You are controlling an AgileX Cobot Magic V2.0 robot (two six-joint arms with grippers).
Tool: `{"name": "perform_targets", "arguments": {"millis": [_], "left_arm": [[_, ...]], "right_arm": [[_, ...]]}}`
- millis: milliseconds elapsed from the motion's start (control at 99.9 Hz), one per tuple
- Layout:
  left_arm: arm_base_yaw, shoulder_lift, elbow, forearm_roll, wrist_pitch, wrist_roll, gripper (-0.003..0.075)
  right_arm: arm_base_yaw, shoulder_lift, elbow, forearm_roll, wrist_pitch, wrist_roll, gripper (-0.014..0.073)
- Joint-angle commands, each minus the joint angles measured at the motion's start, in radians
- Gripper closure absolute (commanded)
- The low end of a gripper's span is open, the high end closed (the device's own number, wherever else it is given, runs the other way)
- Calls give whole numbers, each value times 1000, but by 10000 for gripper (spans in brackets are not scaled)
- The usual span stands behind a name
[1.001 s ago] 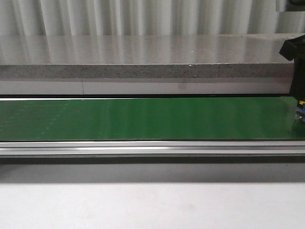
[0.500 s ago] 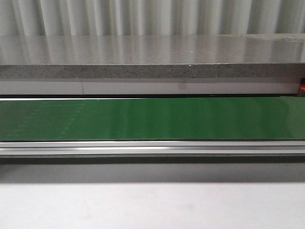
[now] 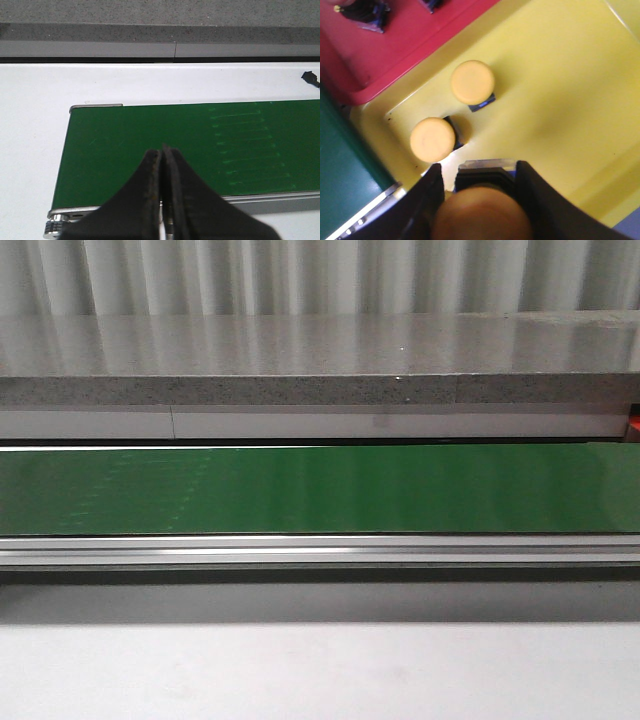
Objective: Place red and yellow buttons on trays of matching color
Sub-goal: 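Move the yellow button into the yellow tray and open the right gripper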
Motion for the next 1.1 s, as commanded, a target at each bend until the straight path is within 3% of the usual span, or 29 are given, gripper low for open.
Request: {"name": "perform_targets", "arguments": {"millis": [0, 640, 1091], "left_arm": [[-7, 0, -26, -20, -67, 3, 740], [-7, 0, -26, -20, -67, 3, 740], [-7, 0, -26, -20, -67, 3, 740]], "right_arm": [[-31, -30, -11, 4, -79, 7, 537], [-59, 151, -1, 4, -129, 9, 535], [-59, 196, 101, 4, -257, 23, 534]]}}
